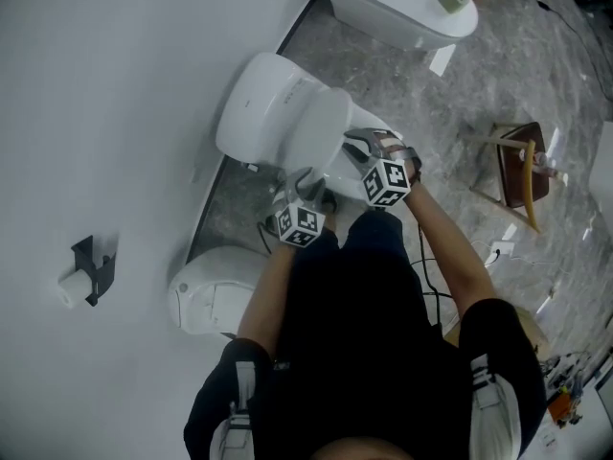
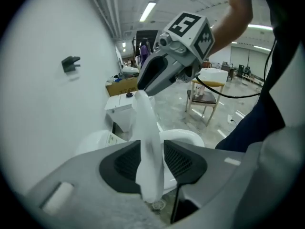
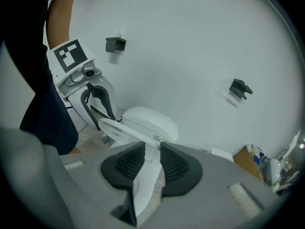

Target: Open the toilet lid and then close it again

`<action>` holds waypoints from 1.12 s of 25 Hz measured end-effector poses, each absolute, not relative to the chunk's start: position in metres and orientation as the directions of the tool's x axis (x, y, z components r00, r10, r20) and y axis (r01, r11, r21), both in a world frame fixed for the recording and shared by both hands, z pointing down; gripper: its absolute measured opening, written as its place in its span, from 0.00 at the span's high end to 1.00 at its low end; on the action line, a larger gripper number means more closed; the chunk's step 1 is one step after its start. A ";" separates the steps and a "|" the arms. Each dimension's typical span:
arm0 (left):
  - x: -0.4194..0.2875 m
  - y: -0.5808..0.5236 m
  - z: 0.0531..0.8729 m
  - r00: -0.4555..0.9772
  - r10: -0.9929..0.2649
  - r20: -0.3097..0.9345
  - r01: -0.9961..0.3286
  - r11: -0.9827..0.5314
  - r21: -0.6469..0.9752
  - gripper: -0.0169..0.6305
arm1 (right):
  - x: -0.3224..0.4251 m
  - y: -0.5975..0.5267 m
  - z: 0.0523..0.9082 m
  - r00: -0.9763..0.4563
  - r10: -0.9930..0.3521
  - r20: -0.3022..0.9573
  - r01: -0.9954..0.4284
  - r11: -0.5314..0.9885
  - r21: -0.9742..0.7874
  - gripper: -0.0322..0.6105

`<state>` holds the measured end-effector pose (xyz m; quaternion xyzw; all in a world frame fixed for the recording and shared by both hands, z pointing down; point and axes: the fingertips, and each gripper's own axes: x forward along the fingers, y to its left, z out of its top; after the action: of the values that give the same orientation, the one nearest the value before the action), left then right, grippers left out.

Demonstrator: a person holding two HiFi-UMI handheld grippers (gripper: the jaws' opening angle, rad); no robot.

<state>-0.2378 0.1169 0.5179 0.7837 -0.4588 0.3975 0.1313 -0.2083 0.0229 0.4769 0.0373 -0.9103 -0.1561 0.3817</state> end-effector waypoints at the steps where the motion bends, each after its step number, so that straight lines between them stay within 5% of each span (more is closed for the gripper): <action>1: -0.237 0.112 0.514 0.260 -0.619 0.741 -0.809 -0.559 -0.183 0.75 | -0.211 0.022 0.476 -0.708 -0.187 0.681 0.048 0.949 0.311 0.79; 14: -0.268 0.101 0.506 0.317 -0.590 0.743 -0.818 -0.566 -0.100 0.79 | -0.245 0.011 0.466 -0.732 -0.203 0.651 -0.037 0.965 0.259 0.79; 28: -0.313 0.086 0.493 0.357 -0.622 0.697 -0.874 -0.485 0.015 0.81 | -0.224 0.012 0.467 -0.725 -0.198 0.659 -0.302 0.952 -0.046 0.79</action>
<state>-0.3133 0.0862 0.4933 0.7999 -0.4677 0.3205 0.1965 -0.2242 0.0119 0.4670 0.1353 -0.9258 0.0754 0.3449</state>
